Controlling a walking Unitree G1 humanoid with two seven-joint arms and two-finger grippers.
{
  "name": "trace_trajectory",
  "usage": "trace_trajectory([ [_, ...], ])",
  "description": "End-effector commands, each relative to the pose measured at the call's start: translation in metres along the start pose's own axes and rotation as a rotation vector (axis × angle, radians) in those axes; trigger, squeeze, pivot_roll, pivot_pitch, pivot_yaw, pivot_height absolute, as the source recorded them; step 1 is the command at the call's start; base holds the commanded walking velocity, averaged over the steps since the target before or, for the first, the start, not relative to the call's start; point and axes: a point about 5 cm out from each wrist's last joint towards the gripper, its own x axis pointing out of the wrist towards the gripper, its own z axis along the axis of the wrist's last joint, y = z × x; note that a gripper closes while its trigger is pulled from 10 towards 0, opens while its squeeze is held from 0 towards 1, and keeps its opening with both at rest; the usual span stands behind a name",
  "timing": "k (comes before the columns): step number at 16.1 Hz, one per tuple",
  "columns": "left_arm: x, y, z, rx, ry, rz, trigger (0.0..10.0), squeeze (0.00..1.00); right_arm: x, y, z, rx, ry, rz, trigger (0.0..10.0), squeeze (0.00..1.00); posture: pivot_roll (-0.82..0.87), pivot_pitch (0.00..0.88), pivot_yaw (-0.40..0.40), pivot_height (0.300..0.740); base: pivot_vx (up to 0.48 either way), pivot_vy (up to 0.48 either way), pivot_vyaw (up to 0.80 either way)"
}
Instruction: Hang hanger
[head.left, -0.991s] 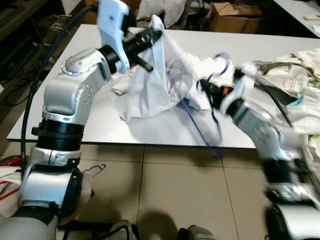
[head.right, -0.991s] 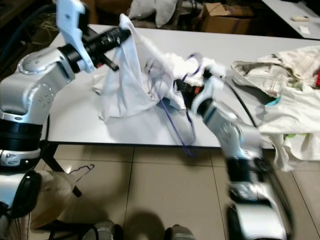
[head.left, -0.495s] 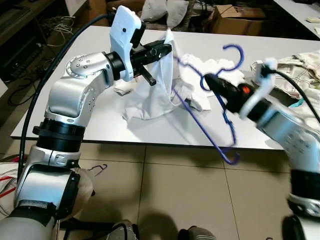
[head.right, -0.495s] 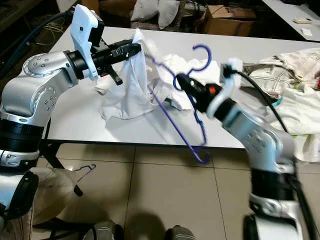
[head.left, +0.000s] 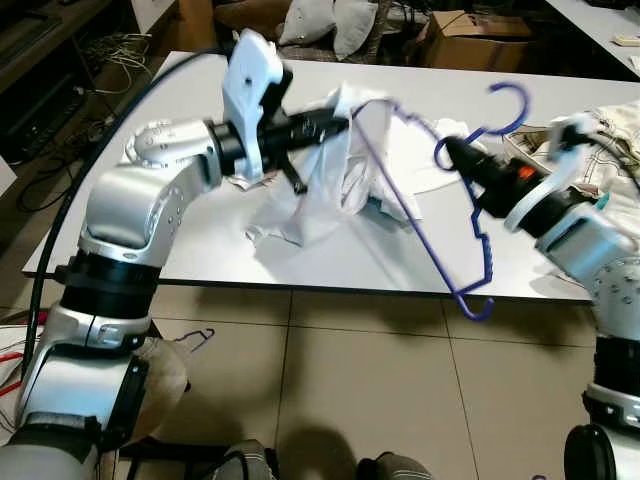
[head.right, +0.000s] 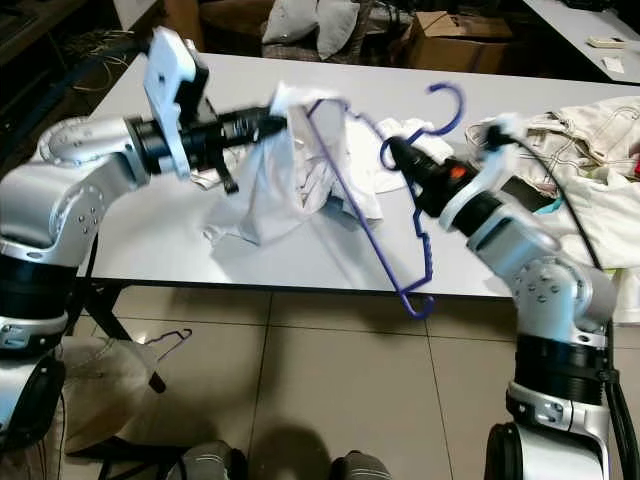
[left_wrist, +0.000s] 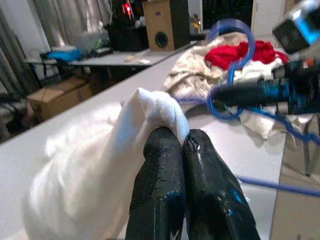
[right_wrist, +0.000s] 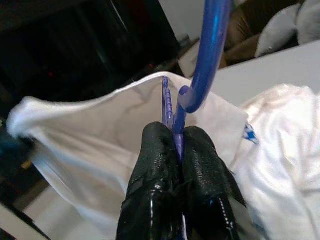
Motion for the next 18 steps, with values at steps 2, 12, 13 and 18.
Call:
trace_trajectory([
  [2, 0.001, -0.010, 0.004, 0.010, -0.003, -0.076, 0.0, 0.00, -0.001, -0.010, 0.005, 0.027, -0.042, -0.061, 10.0, 0.00, -0.09, 0.000, -0.013, 0.740, 0.000, 0.000, 0.00],
  [12, -0.006, -0.010, -0.013, 0.020, 0.089, -0.055, 0.0, 0.00, 0.004, -0.021, 0.003, 0.218, -0.111, -0.128, 10.0, 0.00, -0.08, 0.000, -0.035, 0.740, 0.000, 0.000, 0.00],
  [13, -0.007, -0.007, -0.017, 0.034, 0.116, -0.030, 0.0, 0.00, 0.004, -0.021, 0.005, 0.258, -0.130, -0.131, 10.0, 0.00, -0.08, 0.000, -0.037, 0.740, 0.000, 0.000, 0.00],
  [18, -0.003, 0.027, -0.021, 0.221, 0.177, 0.264, 0.0, 0.00, -0.002, -0.035, -0.005, 0.344, -0.167, -0.238, 10.0, 0.00, -0.08, 0.000, -0.037, 0.740, 0.000, 0.000, 0.00],
])
